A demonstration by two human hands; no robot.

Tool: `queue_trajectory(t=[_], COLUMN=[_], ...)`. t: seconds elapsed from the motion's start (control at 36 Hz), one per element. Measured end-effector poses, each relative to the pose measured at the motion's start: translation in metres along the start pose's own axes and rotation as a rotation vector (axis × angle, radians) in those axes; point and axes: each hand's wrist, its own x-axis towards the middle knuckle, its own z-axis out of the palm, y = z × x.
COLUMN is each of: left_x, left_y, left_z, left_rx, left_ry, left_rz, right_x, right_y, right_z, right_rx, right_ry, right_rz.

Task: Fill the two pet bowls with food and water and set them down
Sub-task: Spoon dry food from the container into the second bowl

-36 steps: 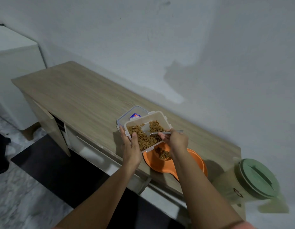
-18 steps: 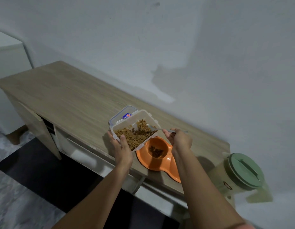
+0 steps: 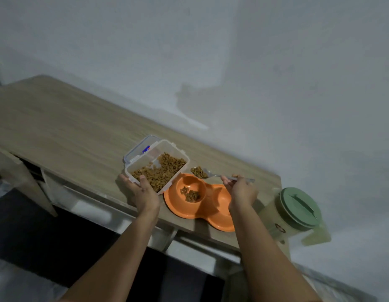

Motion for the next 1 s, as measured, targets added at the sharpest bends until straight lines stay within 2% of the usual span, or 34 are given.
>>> queue_trajectory(t=[0.11,0.19,0.25,0.39,0.47,0.56,0.72,0.86,1.0], left_x=[0.003,0.008,0.01,0.014,0.011,0.004,-0.01,-0.015,-0.006], left_y=[-0.002,-0.007,-0.009,-0.01,-0.006,-0.002,0.013,0.022,0.019], left_z=[-0.001,-0.002,-0.004,-0.011,-0.014,-0.016,-0.021,-0.022,-0.024], left_rx=[-0.022,-0.016,-0.002,0.043,0.056,0.054,0.074,0.093,0.113], left_ry=[-0.001,0.0,-0.003,-0.022,-0.05,-0.09,-0.163,-0.229,-0.221], left_rz=[0.003,-0.006,-0.007,0.024,0.028,0.046,0.115,0.123,0.148], right_x=[0.0,-0.003,-0.007,-0.021,-0.03,-0.035,-0.04,-0.042,-0.046], right_y=[0.016,0.028,0.031,0.017,0.006,0.004,0.021,0.031,0.037], right_z=[-0.004,-0.005,-0.005,0.007,0.019,0.033,0.054,0.064,0.074], right_rx=[-0.256,-0.554,-0.68,-0.447,-0.267,-0.176,-0.212,-0.237,-0.196], right_ry=[-0.085,-0.218,-0.251,-0.157,-0.176,-0.252,-0.373,-0.409,-0.485], right_rz=[-0.171,-0.397,-0.522,-0.657,-0.636,-0.538,-0.379,-0.317,-0.19])
